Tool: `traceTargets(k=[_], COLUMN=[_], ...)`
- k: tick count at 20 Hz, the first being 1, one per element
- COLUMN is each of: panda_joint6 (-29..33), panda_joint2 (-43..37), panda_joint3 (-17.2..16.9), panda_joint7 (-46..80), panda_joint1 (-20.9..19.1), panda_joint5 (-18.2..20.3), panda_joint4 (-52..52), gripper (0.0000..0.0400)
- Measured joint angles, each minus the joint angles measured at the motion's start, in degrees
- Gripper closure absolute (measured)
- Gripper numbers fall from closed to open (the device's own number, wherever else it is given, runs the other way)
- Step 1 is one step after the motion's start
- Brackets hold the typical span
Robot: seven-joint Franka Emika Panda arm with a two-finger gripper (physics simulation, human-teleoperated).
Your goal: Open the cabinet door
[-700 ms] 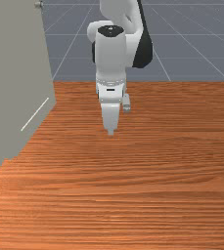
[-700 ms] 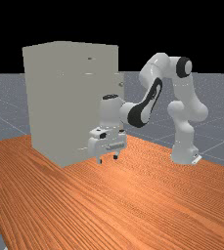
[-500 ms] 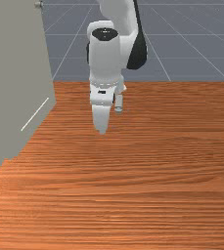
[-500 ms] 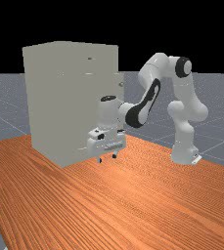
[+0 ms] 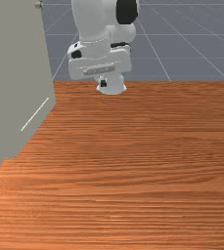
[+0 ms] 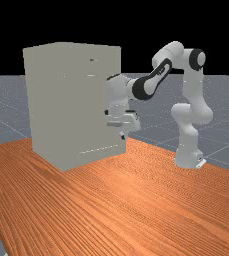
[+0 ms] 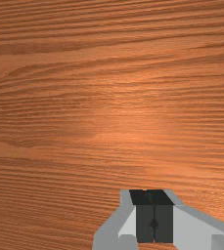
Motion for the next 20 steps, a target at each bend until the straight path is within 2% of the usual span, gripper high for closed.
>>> traceTargets(k=[5,12,16,18,20], panda_joint6=[-0.45,0.31,-0.13,-0.01,0.23], panda_joint2=[-5.05,-23.60,-39.22,-50.19,-57.66], panda_joint3=[0.09,1.33,1.02,1.75,2.38], panda_joint7=[2.73,5.79,6.91,7.41,7.96], panda_joint1=[0.07,-0.78,-3.06,-4.07,-4.77], panda_joint5=[-0.24,-3.82,-4.92,-5.49,-5.71], panda_joint4=[-1.61,-15.80,-23.63,-28.34,-32.21], gripper=[0.0400,0.0400,0.0400,0.0400,0.0400])
